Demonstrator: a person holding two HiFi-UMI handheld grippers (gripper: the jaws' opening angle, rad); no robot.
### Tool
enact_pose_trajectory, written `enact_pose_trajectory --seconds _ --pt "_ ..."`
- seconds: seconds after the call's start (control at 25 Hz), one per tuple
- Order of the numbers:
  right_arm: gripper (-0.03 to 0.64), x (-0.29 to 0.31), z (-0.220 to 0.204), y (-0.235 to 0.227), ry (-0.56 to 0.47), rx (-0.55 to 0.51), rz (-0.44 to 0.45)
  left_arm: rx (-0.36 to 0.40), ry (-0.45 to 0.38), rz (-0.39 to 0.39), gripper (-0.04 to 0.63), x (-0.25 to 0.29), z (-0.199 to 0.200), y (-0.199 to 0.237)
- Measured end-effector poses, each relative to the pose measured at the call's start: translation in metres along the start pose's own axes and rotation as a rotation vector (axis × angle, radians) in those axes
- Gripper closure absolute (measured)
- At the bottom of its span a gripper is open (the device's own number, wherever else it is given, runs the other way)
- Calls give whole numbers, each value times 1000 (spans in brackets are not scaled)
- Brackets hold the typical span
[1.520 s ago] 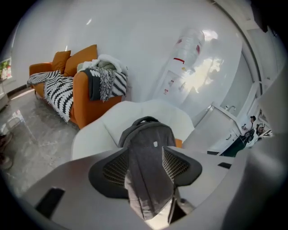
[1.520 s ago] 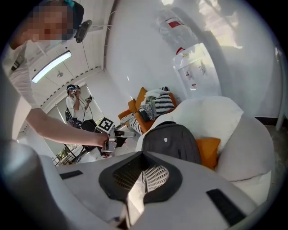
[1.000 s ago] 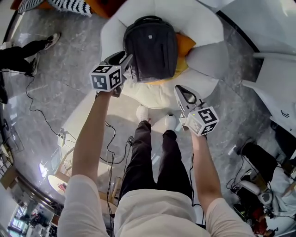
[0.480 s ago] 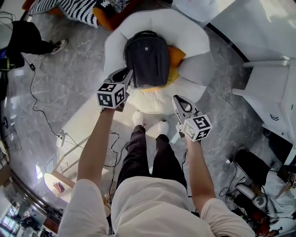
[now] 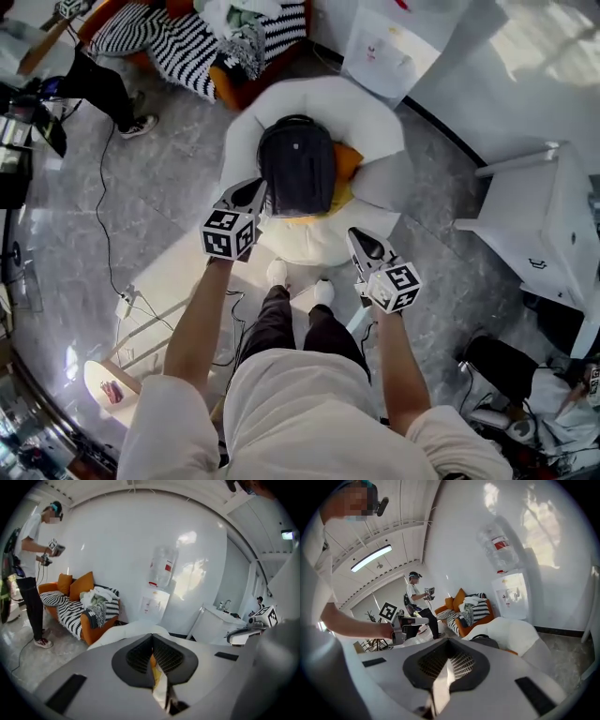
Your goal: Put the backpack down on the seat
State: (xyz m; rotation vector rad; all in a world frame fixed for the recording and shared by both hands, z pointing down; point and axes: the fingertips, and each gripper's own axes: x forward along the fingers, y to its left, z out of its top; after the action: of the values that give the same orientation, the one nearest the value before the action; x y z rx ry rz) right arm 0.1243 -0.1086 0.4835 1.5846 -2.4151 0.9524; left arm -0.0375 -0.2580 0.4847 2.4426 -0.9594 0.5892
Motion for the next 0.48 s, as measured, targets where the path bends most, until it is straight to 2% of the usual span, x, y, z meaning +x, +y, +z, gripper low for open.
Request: enact_pose_trajectory --seconds 0.28,0.48 --pt "595 -25 24 15 -17 -29 16 -34 -36 -15 577 -39 21 -32" --pt "595 -45 29 21 -28 -52 25 -28 -67 -4 578 -63 32 -50"
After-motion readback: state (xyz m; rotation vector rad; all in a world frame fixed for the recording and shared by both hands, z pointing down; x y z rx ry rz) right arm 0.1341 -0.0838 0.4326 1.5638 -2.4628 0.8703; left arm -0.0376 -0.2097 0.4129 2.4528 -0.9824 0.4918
